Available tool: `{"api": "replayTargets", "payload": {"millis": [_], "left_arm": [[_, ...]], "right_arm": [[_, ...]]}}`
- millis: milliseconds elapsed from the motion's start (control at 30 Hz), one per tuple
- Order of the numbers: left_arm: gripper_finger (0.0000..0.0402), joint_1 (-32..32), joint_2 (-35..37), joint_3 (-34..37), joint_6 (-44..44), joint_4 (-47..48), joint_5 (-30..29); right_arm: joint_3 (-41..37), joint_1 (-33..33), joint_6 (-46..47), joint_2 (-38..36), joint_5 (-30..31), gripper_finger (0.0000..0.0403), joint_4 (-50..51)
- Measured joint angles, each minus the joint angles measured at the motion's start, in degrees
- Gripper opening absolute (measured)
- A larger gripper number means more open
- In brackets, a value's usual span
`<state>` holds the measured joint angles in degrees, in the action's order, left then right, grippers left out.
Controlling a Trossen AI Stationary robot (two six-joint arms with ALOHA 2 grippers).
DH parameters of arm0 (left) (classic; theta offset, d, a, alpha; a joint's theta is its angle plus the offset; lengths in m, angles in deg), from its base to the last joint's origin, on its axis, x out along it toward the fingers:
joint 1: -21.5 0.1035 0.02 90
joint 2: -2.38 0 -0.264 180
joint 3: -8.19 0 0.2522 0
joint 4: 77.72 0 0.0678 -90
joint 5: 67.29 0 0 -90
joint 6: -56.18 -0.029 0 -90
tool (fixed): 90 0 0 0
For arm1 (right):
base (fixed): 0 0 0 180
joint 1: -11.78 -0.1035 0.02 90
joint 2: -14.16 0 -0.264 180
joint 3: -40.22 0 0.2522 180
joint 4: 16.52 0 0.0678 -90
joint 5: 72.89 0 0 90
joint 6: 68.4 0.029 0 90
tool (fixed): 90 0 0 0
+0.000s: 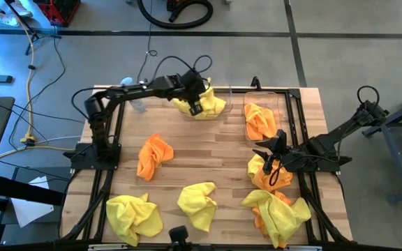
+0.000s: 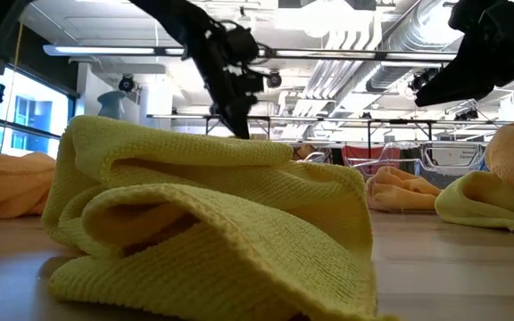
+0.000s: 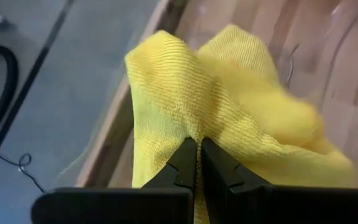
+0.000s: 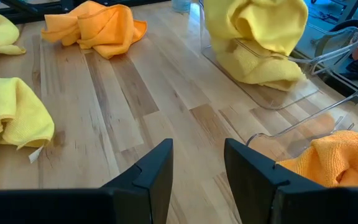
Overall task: Sort microfiber towel by color & place in baskets
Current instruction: Put the yellow microfiber towel into the left transparent bin
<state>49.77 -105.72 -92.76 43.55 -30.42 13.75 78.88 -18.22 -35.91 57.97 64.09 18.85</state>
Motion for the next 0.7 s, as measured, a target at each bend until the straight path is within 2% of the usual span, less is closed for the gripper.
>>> {"api": "replayTargets", "payload": {"millis": [333,433,500,700], "left_arm": [[0.0000,0.17,-7.20,-0.05,0.05,-0.32,-0.58],[0.0005,-0.17,-7.42,-0.04,0.27,-0.81,-2.63],[0.0016,-0.20,-7.08,-0.07,0.66,-0.56,-4.80],[0.0079,-0.15,-3.81,-0.05,3.56,0.87,-4.94]], "right_arm": [[0.00,-0.01,0.02,0.00,0.02,0.0138,0.00],[0.00,-0.01,0.02,0.00,0.02,0.0138,0.00],[0.00,-0.02,0.02,0.00,0.02,0.0138,0.00],[0.00,0.00,0.02,0.00,0.02,0.0138,0.03]]}}
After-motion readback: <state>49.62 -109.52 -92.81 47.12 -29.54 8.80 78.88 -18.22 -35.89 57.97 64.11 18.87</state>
